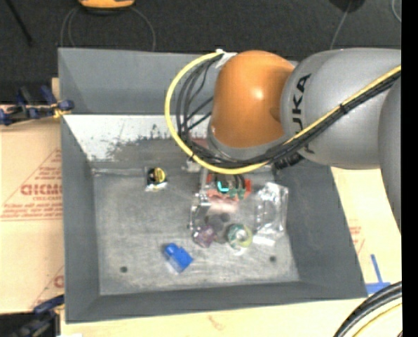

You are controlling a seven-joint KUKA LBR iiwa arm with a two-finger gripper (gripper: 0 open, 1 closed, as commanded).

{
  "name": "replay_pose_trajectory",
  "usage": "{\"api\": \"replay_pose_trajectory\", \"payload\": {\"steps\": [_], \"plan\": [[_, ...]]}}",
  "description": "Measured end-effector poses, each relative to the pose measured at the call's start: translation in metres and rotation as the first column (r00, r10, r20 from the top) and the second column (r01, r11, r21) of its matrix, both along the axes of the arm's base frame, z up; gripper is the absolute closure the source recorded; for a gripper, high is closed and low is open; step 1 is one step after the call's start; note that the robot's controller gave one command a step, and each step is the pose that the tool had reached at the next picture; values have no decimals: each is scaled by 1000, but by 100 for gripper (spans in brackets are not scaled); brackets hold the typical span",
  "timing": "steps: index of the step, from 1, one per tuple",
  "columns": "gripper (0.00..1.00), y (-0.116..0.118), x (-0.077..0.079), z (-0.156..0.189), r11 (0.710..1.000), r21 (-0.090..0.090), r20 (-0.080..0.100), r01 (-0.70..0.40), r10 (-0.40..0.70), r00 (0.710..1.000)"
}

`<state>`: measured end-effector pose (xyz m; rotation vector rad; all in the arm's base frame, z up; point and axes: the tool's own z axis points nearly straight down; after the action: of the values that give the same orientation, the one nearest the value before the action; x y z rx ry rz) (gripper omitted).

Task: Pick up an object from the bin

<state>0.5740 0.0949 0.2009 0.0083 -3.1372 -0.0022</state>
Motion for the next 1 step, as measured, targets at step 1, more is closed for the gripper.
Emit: {"api": "replay_pose_trajectory", "payload": {"steps": [1], "plan": [[0, -62, -24, -56, 999, -3, 0, 36, -36, 999]]}}
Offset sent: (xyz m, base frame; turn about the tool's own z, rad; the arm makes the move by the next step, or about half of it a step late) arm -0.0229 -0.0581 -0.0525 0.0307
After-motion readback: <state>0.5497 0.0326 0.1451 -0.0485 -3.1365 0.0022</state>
